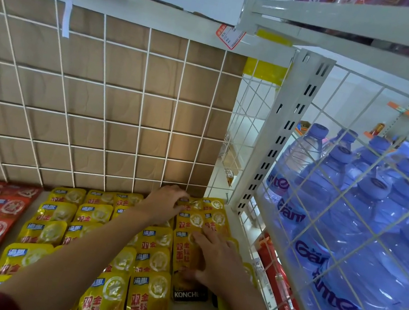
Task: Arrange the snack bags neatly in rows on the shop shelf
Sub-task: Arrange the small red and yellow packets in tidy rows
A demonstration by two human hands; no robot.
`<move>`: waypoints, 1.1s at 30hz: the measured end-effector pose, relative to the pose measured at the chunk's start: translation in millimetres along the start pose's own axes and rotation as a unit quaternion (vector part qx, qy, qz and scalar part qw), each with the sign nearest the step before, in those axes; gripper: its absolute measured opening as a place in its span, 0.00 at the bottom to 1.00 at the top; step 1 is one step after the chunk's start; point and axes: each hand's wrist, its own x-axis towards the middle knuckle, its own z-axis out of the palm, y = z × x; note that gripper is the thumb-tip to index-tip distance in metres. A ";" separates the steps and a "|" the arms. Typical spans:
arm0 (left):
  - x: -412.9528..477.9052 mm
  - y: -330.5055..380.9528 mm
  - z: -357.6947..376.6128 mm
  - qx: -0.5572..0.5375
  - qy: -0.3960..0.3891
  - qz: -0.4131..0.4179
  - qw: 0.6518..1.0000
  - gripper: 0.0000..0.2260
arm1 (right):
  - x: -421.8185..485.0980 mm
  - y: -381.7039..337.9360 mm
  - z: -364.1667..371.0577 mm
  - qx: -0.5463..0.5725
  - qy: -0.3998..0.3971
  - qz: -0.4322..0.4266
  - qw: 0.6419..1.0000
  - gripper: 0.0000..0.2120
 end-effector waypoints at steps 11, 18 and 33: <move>7.9 -1.3 1.8 -0.015 -0.046 -0.037 0.998 0.24 | -1.0 -3.2 -4.7 0.005 -0.008 0.002 1.000 0.40; 10.0 -5.4 4.0 -0.001 -0.060 -0.032 0.998 0.24 | -0.2 -4.4 -4.0 0.007 -0.007 0.004 1.000 0.41; -4.9 -11.2 -2.8 -0.030 0.019 0.017 0.999 0.13 | 3.5 1.1 1.9 0.020 0.012 0.008 1.000 0.40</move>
